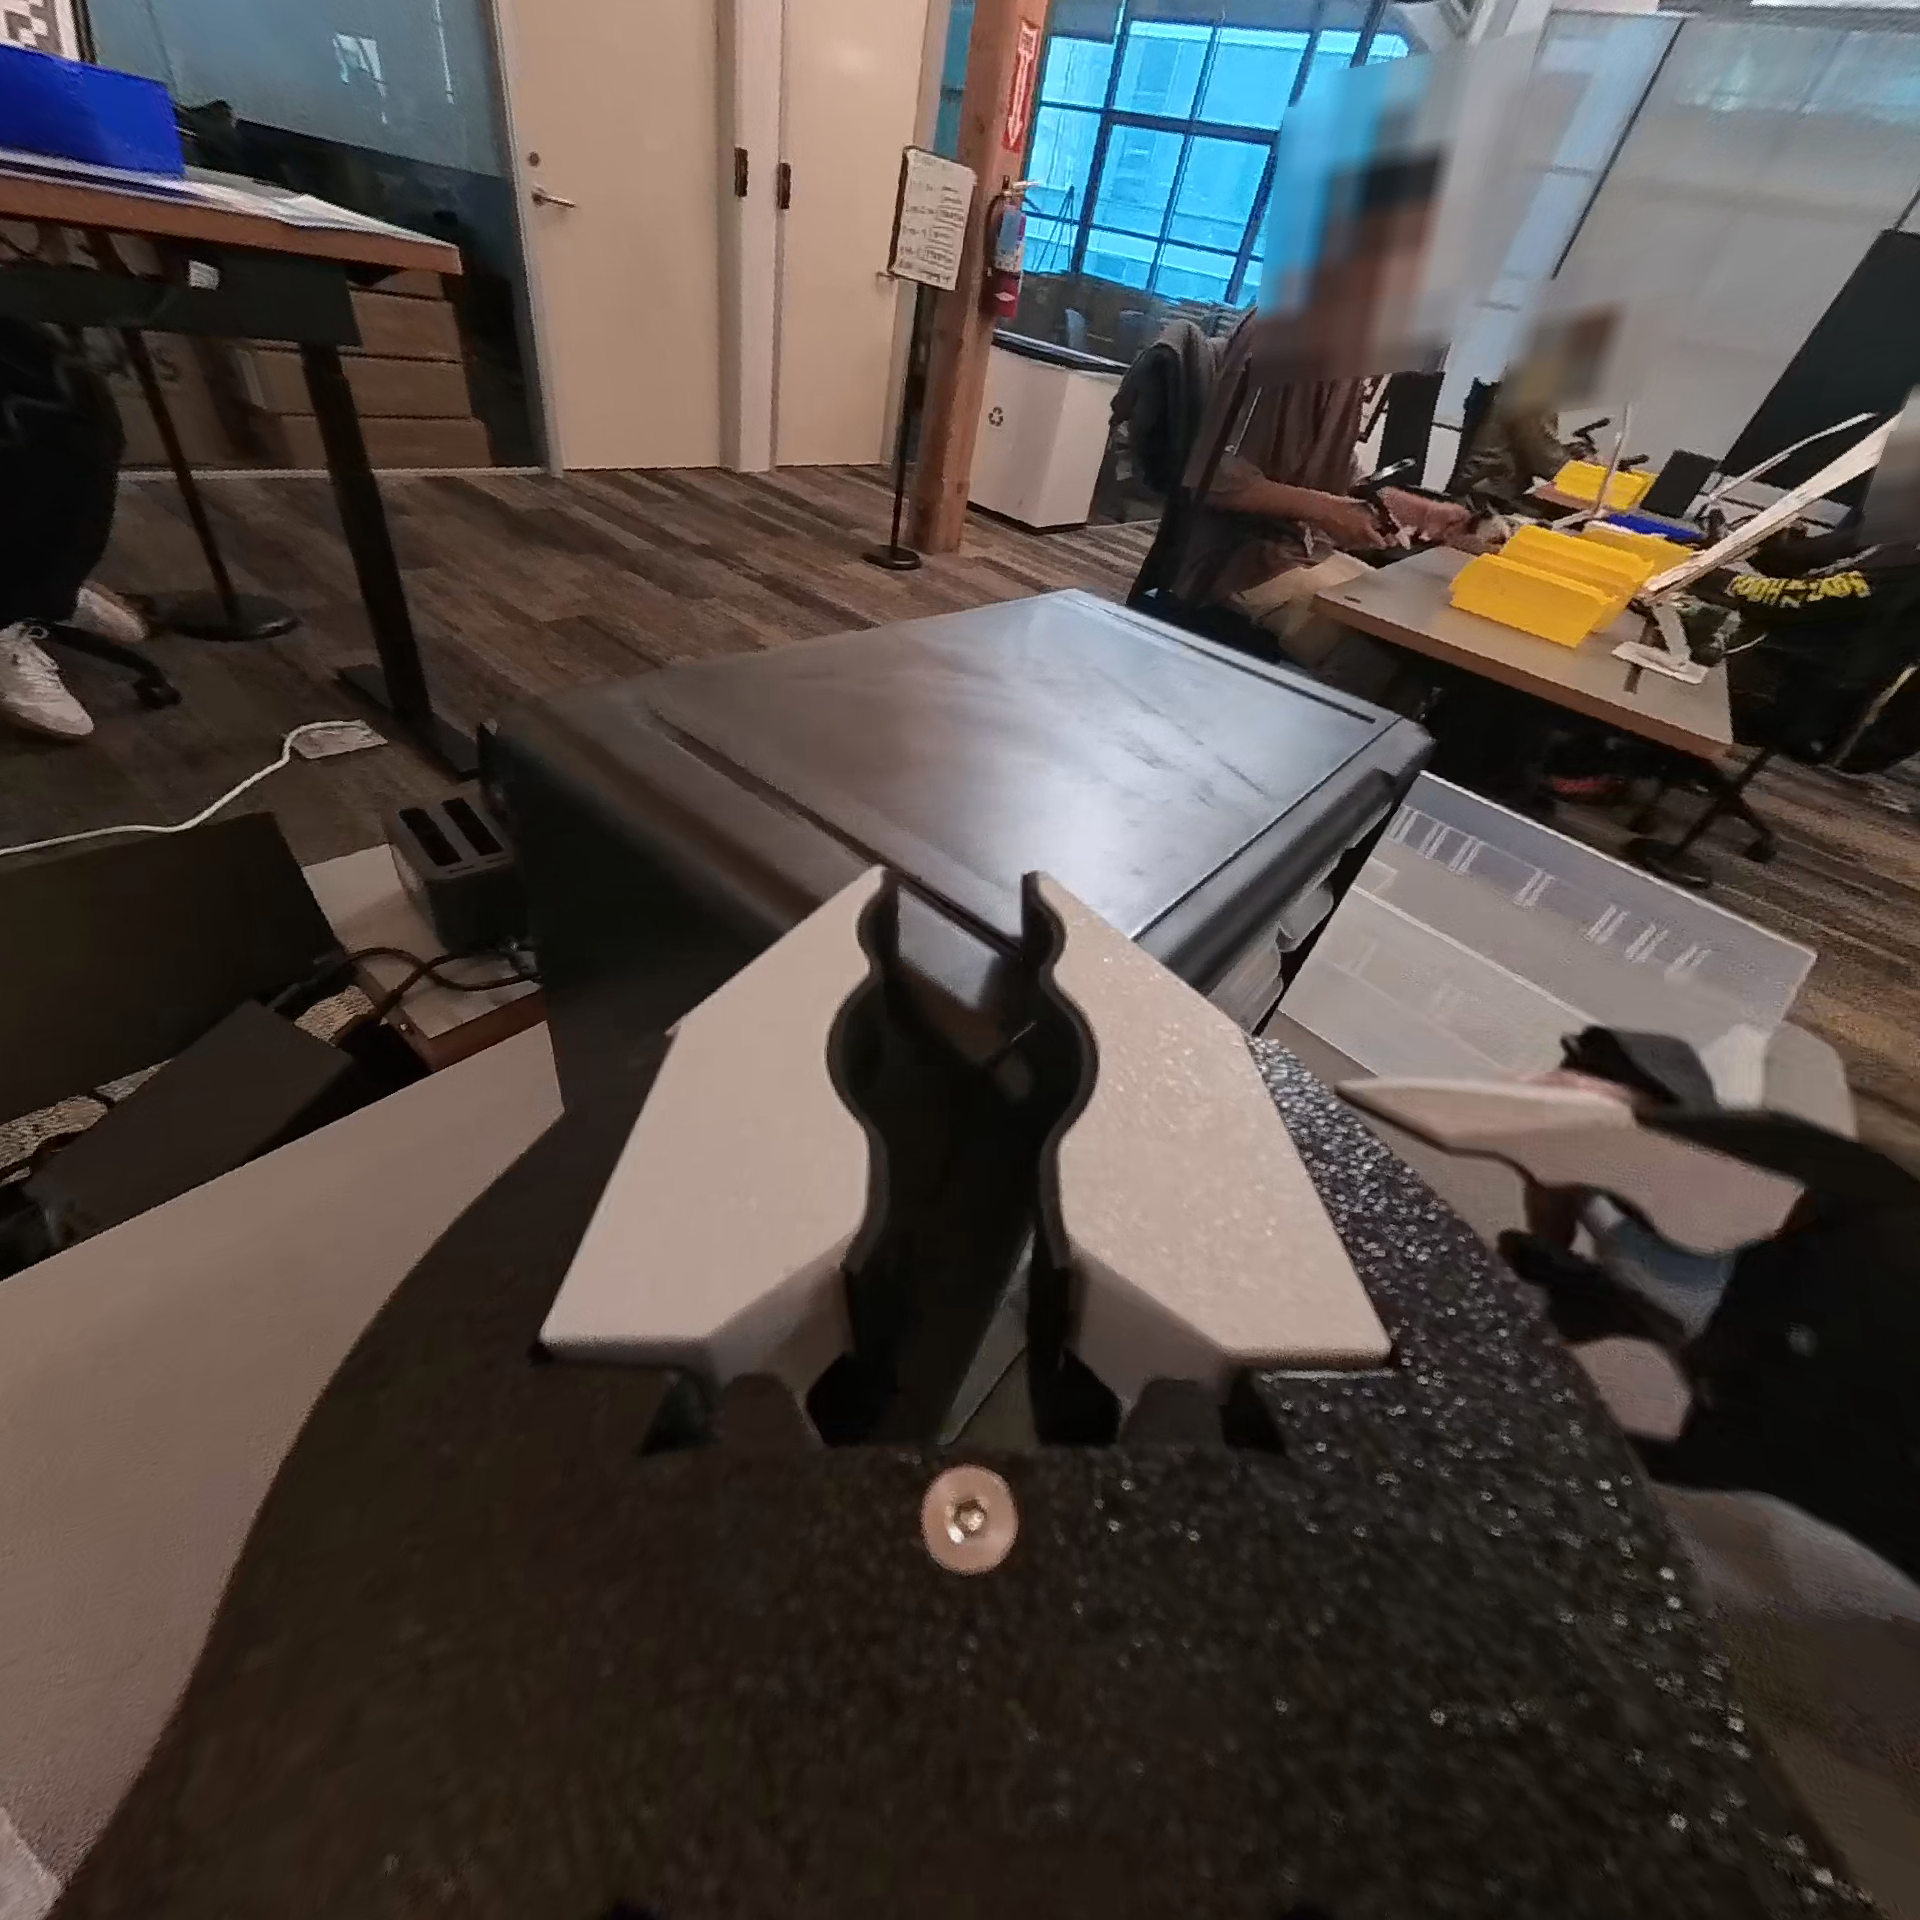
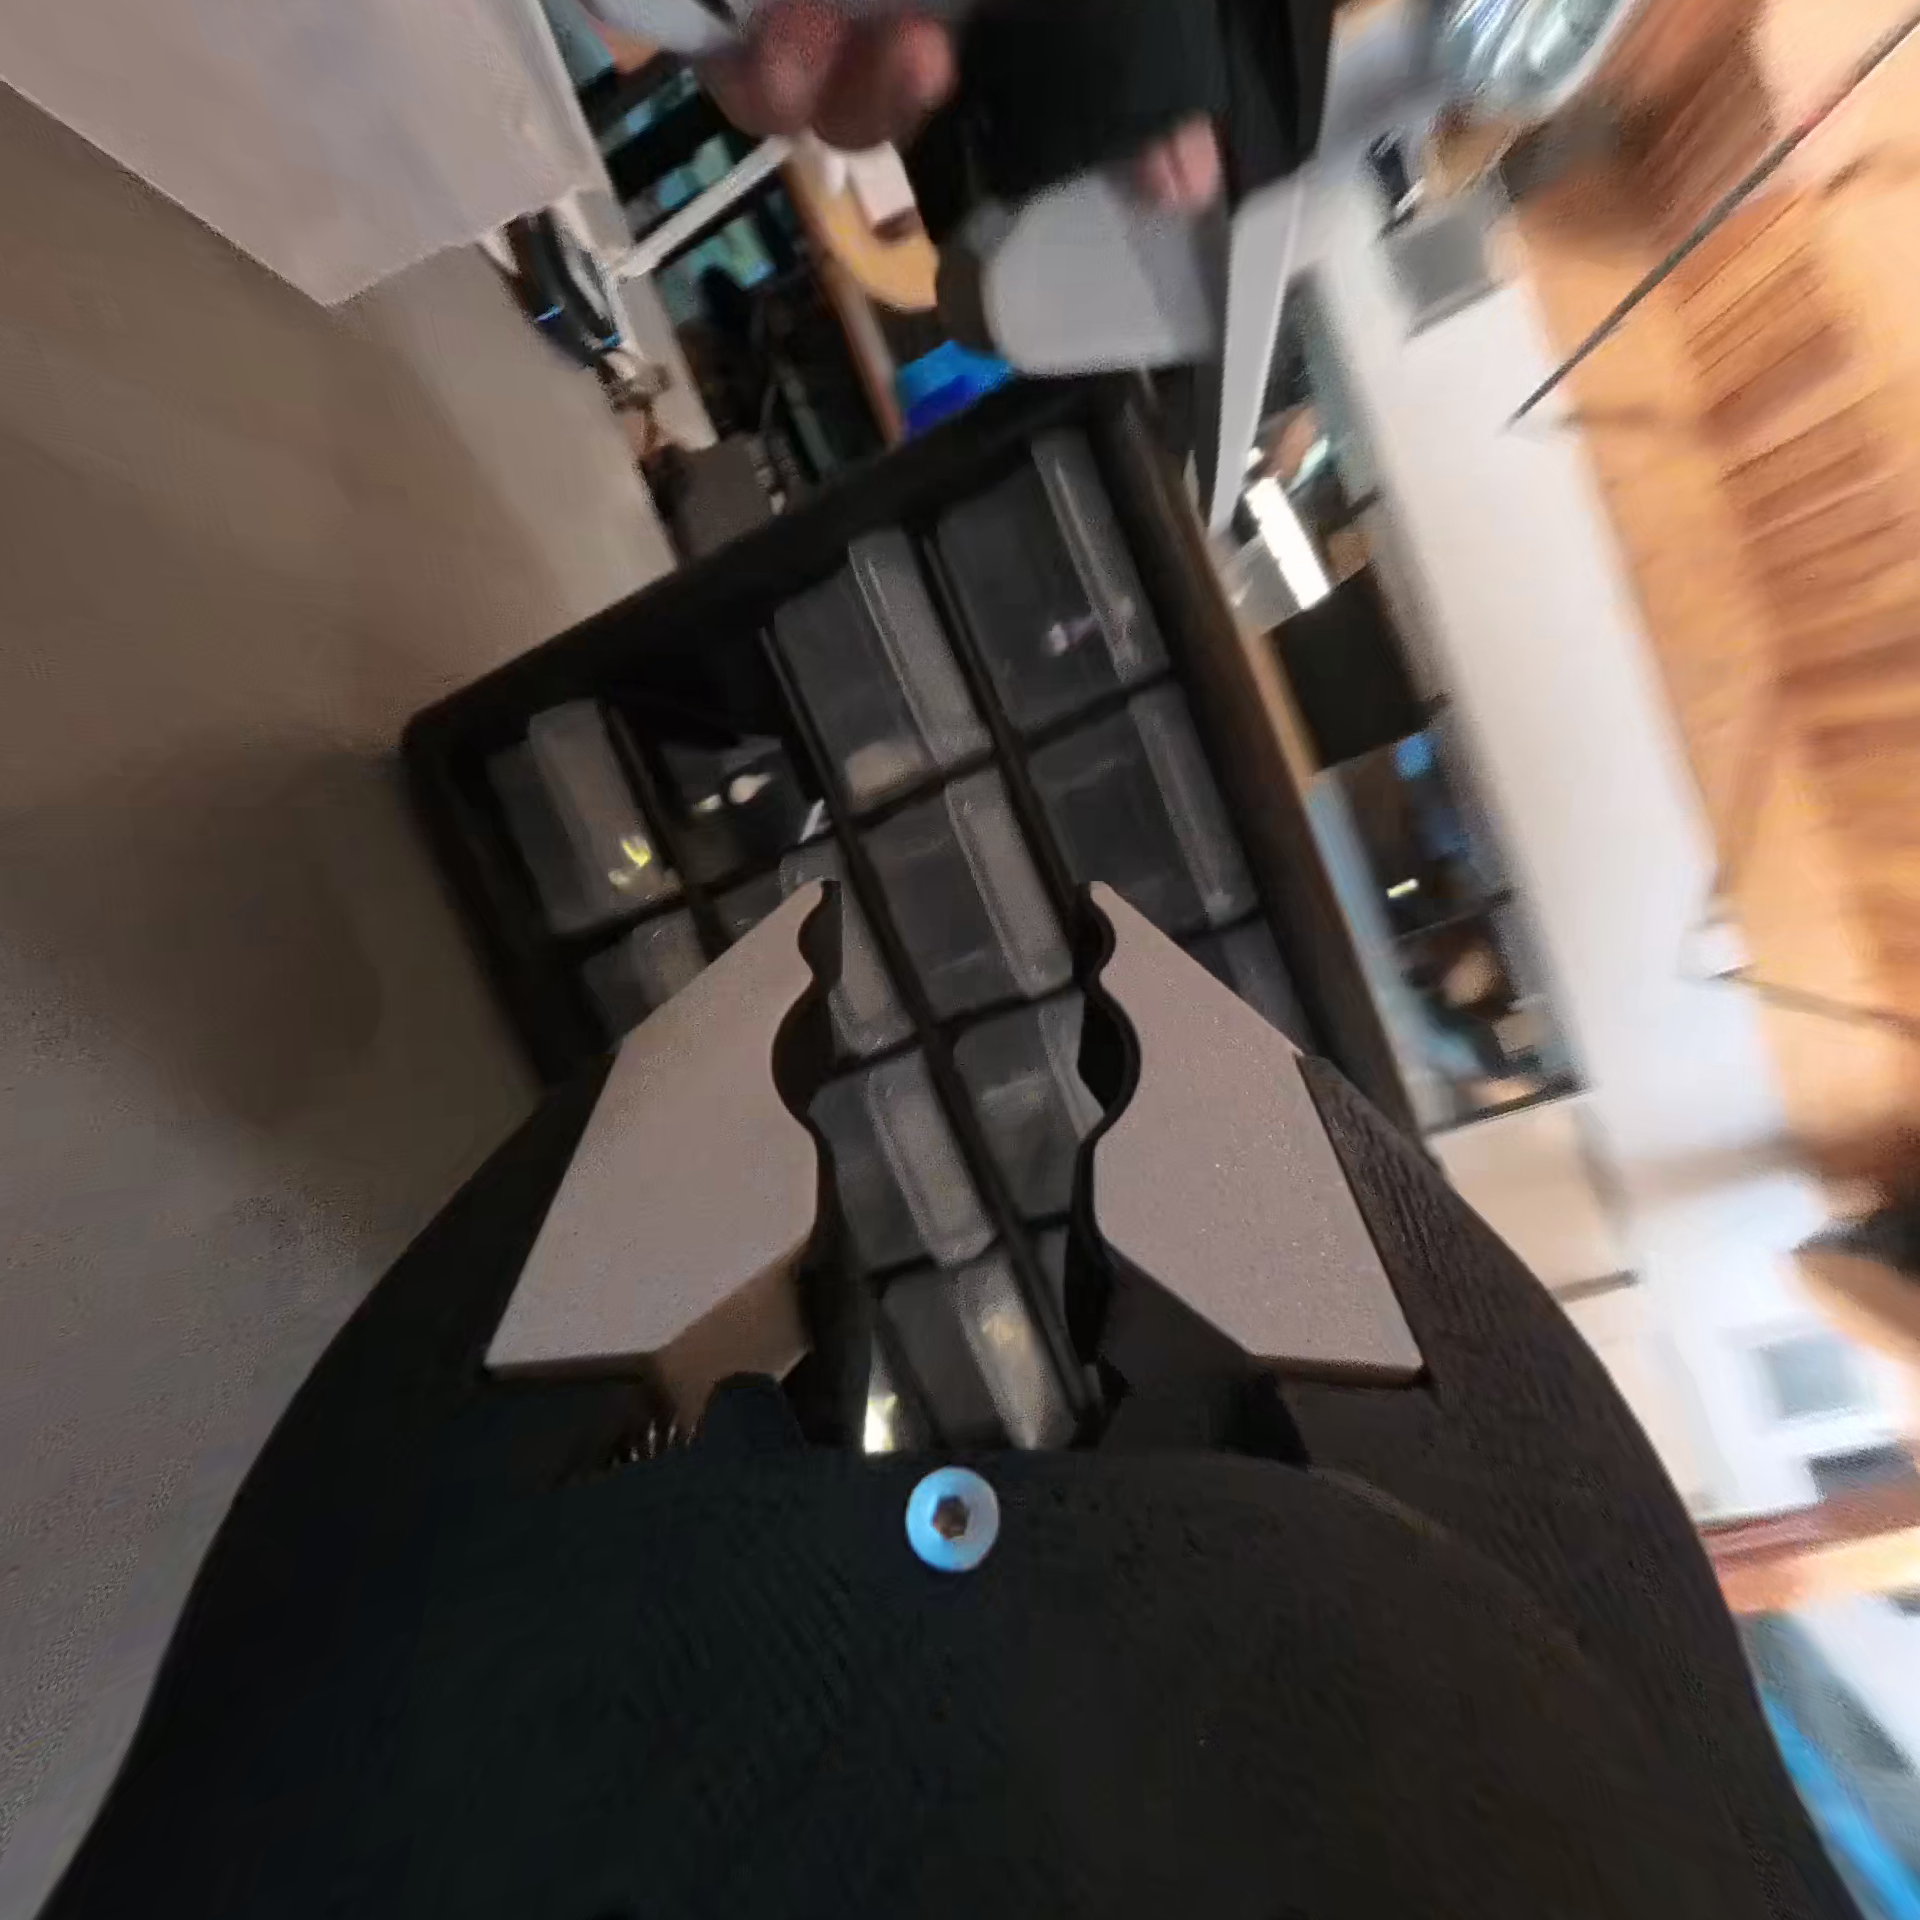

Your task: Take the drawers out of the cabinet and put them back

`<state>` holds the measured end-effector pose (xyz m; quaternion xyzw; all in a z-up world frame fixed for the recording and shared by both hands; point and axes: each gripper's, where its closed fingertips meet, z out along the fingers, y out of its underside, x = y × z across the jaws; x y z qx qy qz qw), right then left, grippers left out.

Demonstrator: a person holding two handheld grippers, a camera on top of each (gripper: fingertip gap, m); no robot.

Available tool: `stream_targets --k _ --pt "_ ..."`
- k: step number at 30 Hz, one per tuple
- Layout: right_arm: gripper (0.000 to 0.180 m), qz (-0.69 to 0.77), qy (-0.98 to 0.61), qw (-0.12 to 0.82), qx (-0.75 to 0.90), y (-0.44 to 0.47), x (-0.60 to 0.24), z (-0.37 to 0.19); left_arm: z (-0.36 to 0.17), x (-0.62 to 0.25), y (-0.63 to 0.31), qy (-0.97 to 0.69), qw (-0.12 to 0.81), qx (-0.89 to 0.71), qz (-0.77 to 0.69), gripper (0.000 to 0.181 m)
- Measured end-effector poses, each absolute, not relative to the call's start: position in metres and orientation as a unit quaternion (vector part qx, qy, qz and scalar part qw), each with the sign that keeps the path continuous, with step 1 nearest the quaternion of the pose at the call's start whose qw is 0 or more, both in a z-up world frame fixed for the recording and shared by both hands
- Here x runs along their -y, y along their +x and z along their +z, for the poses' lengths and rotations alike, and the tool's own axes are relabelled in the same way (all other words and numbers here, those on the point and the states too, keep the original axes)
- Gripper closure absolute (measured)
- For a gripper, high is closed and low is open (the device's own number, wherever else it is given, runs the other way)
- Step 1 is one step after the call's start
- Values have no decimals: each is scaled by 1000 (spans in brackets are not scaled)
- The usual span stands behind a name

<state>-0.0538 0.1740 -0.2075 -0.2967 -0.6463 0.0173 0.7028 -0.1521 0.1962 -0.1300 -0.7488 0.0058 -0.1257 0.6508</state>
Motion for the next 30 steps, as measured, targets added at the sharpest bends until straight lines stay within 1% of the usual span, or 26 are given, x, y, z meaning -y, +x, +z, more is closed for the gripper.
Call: stream_targets --k 2,5,8,10,12,17,18,21,25,30 --pt "136 0 -258 735 627 -66 -166 -209 -130 -198 -150 -754 648 -13 -108 156" --pt "128 29 -272 737 618 -74 -166 -230 -132 -197 -151 -765 640 -21 -65 151" --pt "129 -3 -267 748 607 -73 -179 -232 -133 -193 -156 -776 630 -19 -30 143" --pt "131 12 -280 745 605 -75 -187 -235 -133 -189 -159 -780 626 -14 -27 138" --pt "135 -1 -292 733 614 -78 -197 -245 -134 -186 -161 -781 624 -9 -35 137" --pt "140 -21 -261 740 619 -86 -199 -247 -136 -179 -165 -784 617 7 -67 138" --pt "143 -27 -254 741 621 -87 -199 -247 -136 -178 -164 -785 615 9 -76 140" --pt "153 -37 -242 734 633 -91 -200 -252 -136 -176 -164 -786 612 13 -81 138" --pt "157 -55 -234 736 633 -93 -204 -252 -136 -177 -160 -786 611 8 -89 138" --pt "169 -75 -226 737 632 -92 -206 -251 -137 -179 -156 -787 611 1 -93 136"
